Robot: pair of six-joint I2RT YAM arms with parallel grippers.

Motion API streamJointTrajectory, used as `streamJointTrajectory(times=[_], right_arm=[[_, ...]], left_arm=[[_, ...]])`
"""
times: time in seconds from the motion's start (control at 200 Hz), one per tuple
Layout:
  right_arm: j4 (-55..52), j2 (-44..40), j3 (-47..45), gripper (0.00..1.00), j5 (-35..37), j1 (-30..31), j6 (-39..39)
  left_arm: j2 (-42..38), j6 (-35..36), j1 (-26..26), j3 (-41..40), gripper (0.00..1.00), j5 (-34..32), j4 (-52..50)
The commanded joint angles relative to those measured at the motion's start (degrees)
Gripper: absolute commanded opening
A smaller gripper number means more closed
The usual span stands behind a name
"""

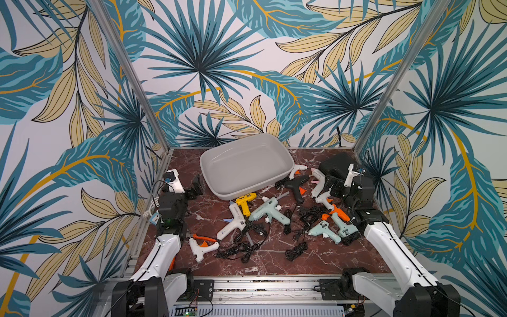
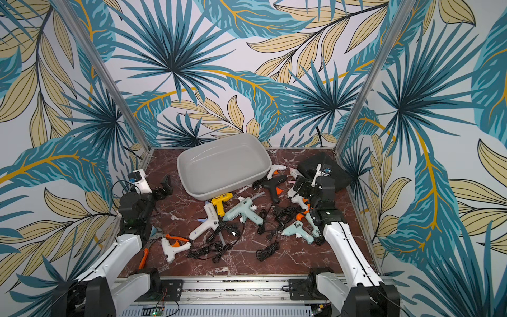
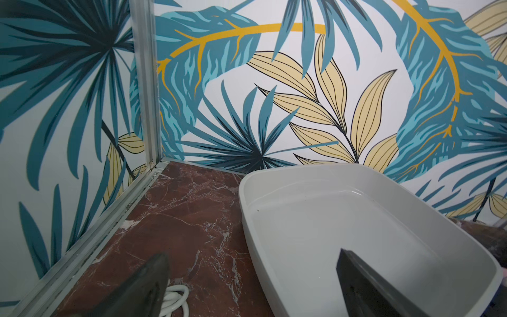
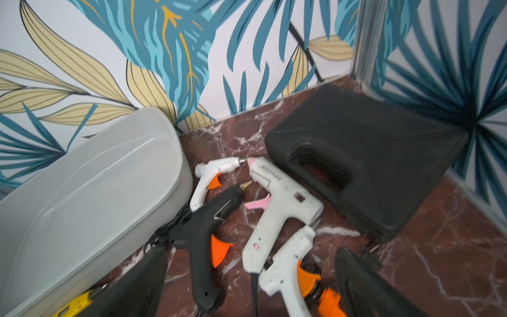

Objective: Put the hot melt glue gun into the storage box
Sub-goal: Pick up the hot melt adhesive gun from the center of the board.

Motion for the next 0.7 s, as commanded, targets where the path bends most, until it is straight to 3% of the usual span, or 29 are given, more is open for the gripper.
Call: streamJointTrajectory(times=[0.0, 0.115, 0.336, 0.696], right_arm=[[-12.59, 1.39, 0.81, 1.0, -5.41, 2.73, 4.37], [-13.06, 3.92, 1.03, 0.99, -7.74, 6.81, 6.36], [-13.69, 12.32, 5.93, 1.0, -9.48, 18.22, 8.47], [-17.86, 25.63, 16.91, 0.9, -23.24, 24.81, 8.12]], left_arm=[[-2.3, -6.98, 0.46, 2.54, 1.0, -2.81, -6.53], [-2.89, -12.11, 0.51, 4.46, 1.0, -3.33, -9.57], [-2.57, -15.59, 0.58, 6.62, 1.0, -2.32, -13.24], [-2.68, -16.18, 0.57, 7.06, 1.0, -1.96, -15.21]])
